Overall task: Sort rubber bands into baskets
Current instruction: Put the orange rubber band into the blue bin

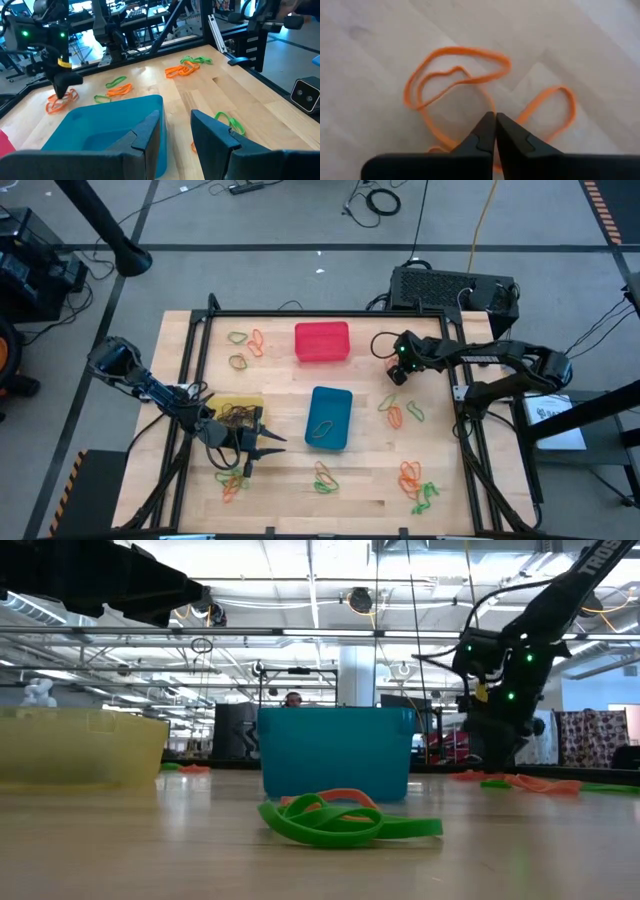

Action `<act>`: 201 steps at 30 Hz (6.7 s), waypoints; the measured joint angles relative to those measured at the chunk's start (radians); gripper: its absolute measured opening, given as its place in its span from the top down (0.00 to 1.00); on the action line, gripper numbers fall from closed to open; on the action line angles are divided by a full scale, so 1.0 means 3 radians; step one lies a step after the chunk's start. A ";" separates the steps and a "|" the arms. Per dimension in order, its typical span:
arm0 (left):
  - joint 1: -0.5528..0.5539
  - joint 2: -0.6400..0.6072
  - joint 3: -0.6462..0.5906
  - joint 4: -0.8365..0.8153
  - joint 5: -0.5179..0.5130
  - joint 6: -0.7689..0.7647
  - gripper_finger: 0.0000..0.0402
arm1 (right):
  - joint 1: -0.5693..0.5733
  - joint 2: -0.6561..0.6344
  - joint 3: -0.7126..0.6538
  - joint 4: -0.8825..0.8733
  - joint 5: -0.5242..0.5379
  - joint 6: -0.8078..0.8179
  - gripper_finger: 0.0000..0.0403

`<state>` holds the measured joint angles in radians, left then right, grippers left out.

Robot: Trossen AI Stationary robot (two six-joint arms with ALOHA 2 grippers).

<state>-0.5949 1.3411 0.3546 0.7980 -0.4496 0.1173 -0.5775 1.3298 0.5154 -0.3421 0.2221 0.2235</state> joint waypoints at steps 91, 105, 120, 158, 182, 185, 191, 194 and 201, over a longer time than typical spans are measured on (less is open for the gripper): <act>0.0237 0.0001 0.0001 0.0446 -0.1219 -0.0027 0.71 | 0.4343 0.0971 0.2307 -0.1900 -0.0632 0.2738 0.72; 0.0237 0.0001 0.0001 0.0447 -0.1219 -0.0028 0.71 | 0.4486 0.0972 0.1486 -0.1538 -0.0630 0.3442 0.72; 0.0237 0.0001 0.0001 0.0438 -0.1219 -0.0029 0.71 | 0.4479 0.0971 0.1400 -0.1239 -0.0761 0.3355 0.72; 0.0237 0.0001 0.0001 0.0423 -0.1219 -0.0029 0.71 | 0.4478 0.0966 0.1151 -0.1099 -0.0648 0.3564 0.84; 0.0237 0.0001 0.0001 0.0422 -0.1219 -0.0029 0.71 | 0.4314 0.0869 0.1797 -0.2104 -0.0589 0.2920 1.00; 0.0237 0.0001 0.0001 0.0422 -0.1219 -0.0029 0.71 | 0.4279 0.0867 0.1985 -0.2253 -0.0557 0.2847 1.00; 0.0237 0.0001 0.0001 0.0422 -0.1219 -0.0029 0.71 | 0.4269 0.0867 0.2093 -0.2231 -0.0556 0.2860 0.99; 0.0237 0.0001 0.0001 0.0422 -0.1219 -0.0029 0.71 | 0.4272 0.0867 0.2092 -0.2218 -0.0545 0.2883 0.97; 0.0237 0.0001 0.0001 0.0422 -0.1220 -0.0029 0.71 | 0.4278 0.0868 0.2092 -0.2212 -0.0458 0.2881 0.92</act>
<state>-0.5239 1.3415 0.3550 0.9245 -0.8154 0.1085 0.7058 1.5902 1.1431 -1.0057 0.0848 1.0878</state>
